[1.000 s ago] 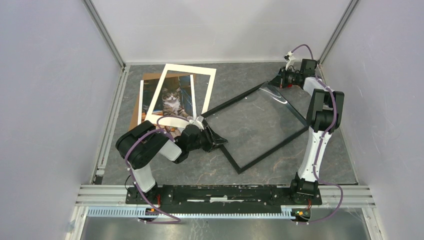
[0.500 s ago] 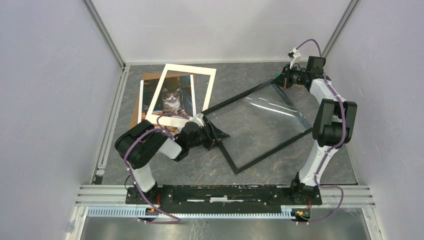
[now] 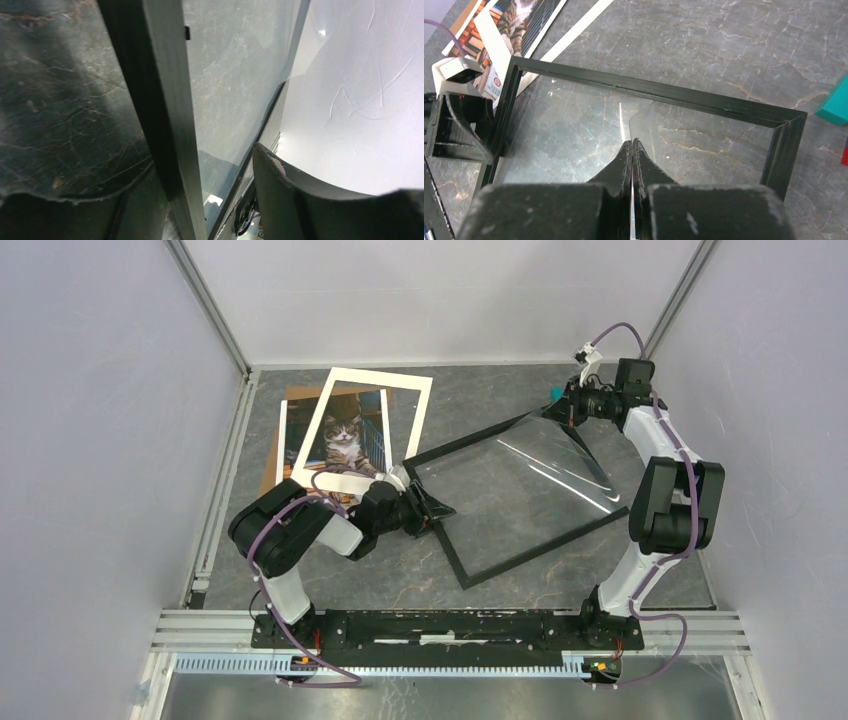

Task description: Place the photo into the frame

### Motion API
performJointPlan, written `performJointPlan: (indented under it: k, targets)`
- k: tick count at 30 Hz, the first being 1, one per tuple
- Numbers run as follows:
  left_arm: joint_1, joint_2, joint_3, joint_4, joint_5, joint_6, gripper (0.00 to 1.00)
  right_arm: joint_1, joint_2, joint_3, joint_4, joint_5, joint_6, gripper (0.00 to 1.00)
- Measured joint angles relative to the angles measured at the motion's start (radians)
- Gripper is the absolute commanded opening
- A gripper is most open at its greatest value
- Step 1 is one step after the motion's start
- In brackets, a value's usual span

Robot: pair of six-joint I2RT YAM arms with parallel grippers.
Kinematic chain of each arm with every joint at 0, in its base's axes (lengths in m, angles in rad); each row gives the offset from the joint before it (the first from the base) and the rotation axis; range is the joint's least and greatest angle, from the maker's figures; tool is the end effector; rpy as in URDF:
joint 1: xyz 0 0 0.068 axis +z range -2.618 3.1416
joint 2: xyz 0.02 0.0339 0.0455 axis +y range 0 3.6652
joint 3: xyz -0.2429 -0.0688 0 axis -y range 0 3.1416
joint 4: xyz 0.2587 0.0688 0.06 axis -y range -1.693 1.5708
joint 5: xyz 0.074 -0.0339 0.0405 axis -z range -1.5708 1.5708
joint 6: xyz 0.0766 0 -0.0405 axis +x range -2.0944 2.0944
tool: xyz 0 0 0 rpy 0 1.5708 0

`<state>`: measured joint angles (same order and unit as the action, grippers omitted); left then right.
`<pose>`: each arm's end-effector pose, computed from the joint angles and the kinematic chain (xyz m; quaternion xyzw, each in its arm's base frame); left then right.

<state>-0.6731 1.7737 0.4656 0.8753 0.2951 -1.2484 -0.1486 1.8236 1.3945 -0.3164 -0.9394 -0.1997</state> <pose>0.2424 -0.2218 0.0554 -0.1604 0.8215 -0.5078 0.2038 0.4330 -0.0023 0.2147 -0.2023 0.8120 0.3464 0.4240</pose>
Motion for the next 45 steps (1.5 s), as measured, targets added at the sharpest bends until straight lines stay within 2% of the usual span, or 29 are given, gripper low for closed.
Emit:
performJointPlan:
  k: [6, 8, 14, 17, 20, 27, 33, 45]
  targets:
    - [0.004, -0.039, 0.000, -0.084, -0.008, 0.025, 0.60, 0.001, -0.031, -0.050, -0.008, 0.006, -0.020, 0.00]
    - [0.004, -0.080, 0.000, -0.139, -0.019, 0.050, 0.57, 0.001, -0.031, -0.056, -0.004, 0.021, -0.019, 0.11]
    - [0.004, -0.180, 0.007, -0.243, -0.053, 0.111, 0.51, -0.008, -0.012, -0.077, 0.032, 0.071, -0.003, 0.28]
    - [0.004, -0.179, 0.009, -0.257, -0.057, 0.121, 0.49, -0.016, 0.024, -0.074, 0.045, 0.080, 0.004, 0.31]
    - [0.004, -0.173, 0.009, -0.261, -0.057, 0.123, 0.48, -0.030, 0.078, -0.060, 0.046, 0.080, 0.005, 0.41]
    - [0.004, -0.158, 0.009, -0.268, -0.057, 0.125, 0.46, -0.066, 0.148, -0.053, 0.070, 0.058, 0.004, 0.53]
    - [0.004, -0.143, 0.009, -0.268, -0.056, 0.125, 0.46, -0.087, 0.231, 0.013, 0.087, 0.024, -0.006, 0.59]
    - [0.005, -0.110, 0.014, -0.267, -0.049, 0.125, 0.44, -0.106, 0.354, 0.081, 0.083, -0.049, -0.029, 0.62]
